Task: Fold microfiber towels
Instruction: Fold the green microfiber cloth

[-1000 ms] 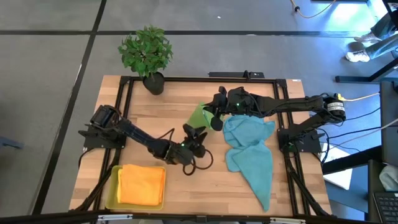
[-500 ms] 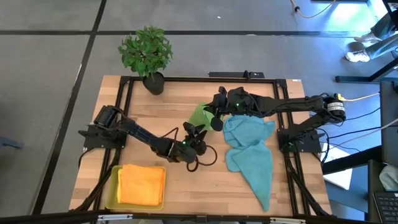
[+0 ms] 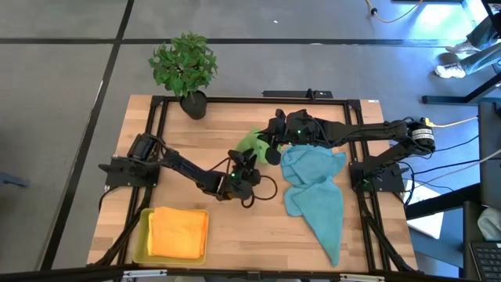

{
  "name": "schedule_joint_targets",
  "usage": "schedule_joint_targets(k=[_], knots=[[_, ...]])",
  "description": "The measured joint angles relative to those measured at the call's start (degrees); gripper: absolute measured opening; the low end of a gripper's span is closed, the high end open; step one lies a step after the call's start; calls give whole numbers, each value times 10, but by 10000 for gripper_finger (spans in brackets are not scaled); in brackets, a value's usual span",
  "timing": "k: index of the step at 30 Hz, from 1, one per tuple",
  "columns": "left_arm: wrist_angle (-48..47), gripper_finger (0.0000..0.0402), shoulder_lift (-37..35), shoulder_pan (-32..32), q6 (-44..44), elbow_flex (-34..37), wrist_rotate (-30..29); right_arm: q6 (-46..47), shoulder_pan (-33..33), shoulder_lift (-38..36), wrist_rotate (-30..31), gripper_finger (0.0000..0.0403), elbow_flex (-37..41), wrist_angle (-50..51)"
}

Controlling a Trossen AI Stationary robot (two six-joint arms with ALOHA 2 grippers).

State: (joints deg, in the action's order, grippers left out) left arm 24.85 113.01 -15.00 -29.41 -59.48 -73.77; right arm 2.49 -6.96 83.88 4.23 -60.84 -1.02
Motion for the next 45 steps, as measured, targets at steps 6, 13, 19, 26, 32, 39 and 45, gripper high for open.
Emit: schedule_joint_targets(k=[6,13,19,26,32,39,45], knots=[[1,142,0,-6,-40,0,-62,0,0,0,-9,5,0,1],[2,51,-6,-31,-53,0,-71,-1,0,0,-9,5,0,8],[-7,2,-26,-65,-75,2,-78,1,0,0,-9,5,0,35],[-119,0,-139,-113,40,49,-55,19,13,0,-38,5,0,44],[-246,0,-278,-127,191,120,81,37,37,0,-39,5,0,59],[-360,0,-384,-132,267,164,249,74,104,3,-39,5,0,95],[-363,0,-408,-159,280,171,376,132,175,48,-45,5,-1,111]])
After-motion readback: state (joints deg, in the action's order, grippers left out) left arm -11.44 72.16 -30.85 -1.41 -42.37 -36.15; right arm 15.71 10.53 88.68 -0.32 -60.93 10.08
